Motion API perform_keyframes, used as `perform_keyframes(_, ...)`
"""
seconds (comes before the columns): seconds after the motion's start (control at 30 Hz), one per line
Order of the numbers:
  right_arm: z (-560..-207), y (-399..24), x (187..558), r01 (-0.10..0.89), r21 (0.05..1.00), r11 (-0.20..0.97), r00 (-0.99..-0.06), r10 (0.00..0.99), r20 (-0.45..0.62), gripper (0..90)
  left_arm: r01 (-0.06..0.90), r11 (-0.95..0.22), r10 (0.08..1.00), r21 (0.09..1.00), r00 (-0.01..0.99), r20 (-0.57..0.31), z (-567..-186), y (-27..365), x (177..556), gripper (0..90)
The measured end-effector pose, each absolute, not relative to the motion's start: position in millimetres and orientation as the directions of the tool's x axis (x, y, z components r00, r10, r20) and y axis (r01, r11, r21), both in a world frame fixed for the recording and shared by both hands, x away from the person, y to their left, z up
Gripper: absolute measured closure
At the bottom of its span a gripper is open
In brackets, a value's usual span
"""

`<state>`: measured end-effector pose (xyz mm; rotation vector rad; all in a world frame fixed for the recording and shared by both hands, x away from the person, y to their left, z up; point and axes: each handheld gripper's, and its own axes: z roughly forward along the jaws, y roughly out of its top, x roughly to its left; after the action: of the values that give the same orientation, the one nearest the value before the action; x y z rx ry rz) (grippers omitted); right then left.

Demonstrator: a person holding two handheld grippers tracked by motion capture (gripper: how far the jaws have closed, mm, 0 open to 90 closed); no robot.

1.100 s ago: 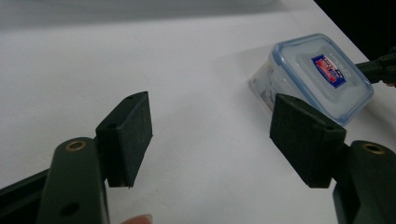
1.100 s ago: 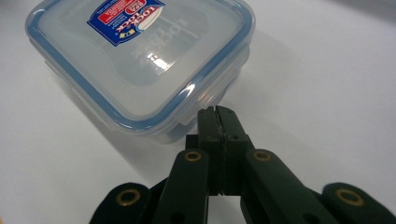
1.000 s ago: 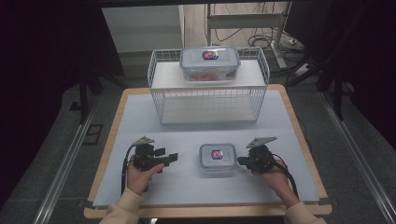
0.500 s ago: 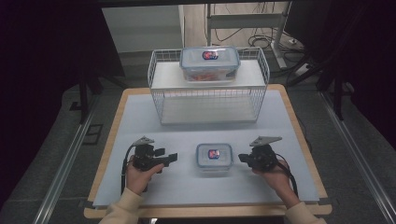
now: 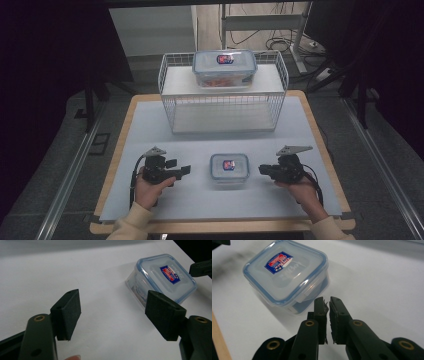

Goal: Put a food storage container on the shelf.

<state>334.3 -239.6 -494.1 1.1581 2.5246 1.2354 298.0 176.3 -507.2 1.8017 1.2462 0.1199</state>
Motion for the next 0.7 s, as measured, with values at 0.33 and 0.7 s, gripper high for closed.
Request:
perform_keyframes(0.33,-494.2,-244.3,337.6,0.629,0.712,0.312,-0.68,0.664,0.31,47.5,0.703,-0.063,0.779,0.708,0.478,-0.406,-507.7,171.4,302.1,22.4)
perform_keyframes(0.7,-500.5,-234.2,346.4,0.71,0.668,0.224,-0.627,0.633,0.454,31.4,0.734,-0.076,0.721,0.675,0.508,-0.471,-512.7,148.3,312.8,21.4)
